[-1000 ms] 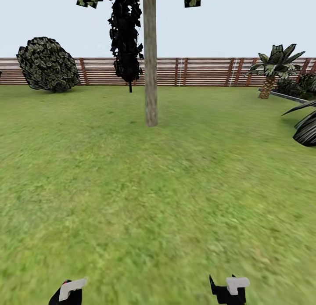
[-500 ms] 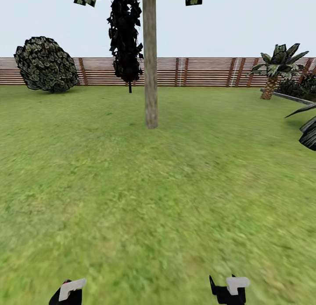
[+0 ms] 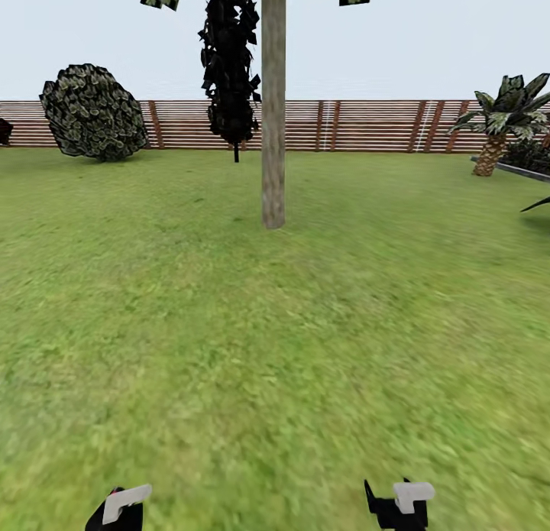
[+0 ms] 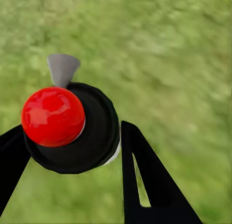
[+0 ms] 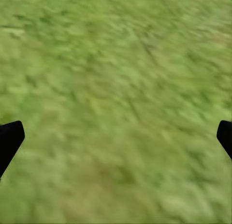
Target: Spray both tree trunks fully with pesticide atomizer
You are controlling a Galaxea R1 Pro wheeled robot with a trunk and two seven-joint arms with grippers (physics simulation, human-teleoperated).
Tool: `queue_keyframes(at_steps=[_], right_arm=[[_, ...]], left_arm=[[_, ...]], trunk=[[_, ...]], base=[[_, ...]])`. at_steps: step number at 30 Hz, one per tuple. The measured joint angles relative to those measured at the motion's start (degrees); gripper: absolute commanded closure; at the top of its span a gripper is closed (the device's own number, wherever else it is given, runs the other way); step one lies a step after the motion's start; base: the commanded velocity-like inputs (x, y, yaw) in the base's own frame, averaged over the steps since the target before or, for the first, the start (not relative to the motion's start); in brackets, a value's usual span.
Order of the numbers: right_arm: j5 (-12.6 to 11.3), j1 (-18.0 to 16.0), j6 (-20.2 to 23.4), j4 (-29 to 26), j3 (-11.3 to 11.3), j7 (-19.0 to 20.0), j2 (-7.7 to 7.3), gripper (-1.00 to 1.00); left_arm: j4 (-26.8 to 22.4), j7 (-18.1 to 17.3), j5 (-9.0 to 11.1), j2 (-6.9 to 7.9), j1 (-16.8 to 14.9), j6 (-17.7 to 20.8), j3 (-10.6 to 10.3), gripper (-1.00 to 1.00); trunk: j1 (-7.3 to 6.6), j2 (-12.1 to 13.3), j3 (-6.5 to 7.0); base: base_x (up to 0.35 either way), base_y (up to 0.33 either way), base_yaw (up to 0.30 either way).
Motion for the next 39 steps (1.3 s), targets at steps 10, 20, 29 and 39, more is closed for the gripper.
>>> queue_keyframes(at_steps=[10, 20, 29, 39], right_arm=[[0.0, 0.0, 0.0, 0.0, 0.0, -0.03, 0.0, -1.0], [0.0, 0.0, 0.0, 0.0, 0.0, 0.02, 0.0, -1.0], [0.0, 0.0, 0.0, 0.0, 0.0, 0.05, 0.0, -1.0], [0.0, 0.0, 0.0, 0.0, 0.0, 0.05, 0.0, -1.0]], left_arm=[[0.0, 0.0, -0.01, 0.01, 0.0, 0.0, 0.0, 1.0], [-0.01, 0.0, 0.03, 0.02, 0.0, 0.0, 0.0, 1.0], [-0.05, 0.0, -0.03, 0.02, 0.0, 0.0, -0.07, 1.0], [0.0, 0.0, -0.05, 0.02, 0.0, 0.0, -0.09, 1.0]], trunk=[[0.0, 0.0, 0.0], [0.0, 0.0, 0.0], [0.0, 0.0, 0.0], [0.0, 0.0, 0.0]], base=[[0.337, 0.0, 0.0], [0.337, 0.0, 0.0], [0.337, 0.0, 0.0], [0.337, 0.0, 0.0]])
